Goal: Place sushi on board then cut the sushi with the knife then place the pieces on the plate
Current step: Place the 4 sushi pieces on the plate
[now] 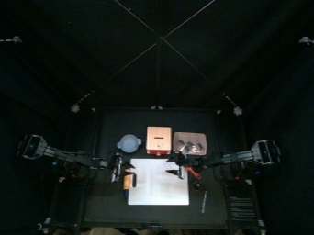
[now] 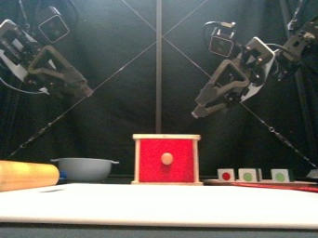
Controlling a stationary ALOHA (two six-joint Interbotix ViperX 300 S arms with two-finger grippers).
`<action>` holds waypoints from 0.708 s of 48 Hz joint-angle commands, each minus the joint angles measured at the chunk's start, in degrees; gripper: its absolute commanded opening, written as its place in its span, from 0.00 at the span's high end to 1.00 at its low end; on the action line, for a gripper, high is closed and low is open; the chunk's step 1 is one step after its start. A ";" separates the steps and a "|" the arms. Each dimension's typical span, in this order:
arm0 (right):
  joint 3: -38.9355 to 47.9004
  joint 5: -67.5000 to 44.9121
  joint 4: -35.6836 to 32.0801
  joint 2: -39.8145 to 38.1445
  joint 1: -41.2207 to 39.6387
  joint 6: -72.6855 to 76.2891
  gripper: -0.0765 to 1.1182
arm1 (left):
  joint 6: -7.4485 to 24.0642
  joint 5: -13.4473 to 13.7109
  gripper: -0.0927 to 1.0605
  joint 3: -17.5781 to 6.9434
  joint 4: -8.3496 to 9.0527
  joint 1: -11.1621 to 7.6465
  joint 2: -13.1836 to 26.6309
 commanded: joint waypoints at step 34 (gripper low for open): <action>-1.32 0.26 -0.09 -0.35 -0.09 0.09 0.18 | 0.26 -0.53 0.28 -3.08 0.00 -0.09 3.52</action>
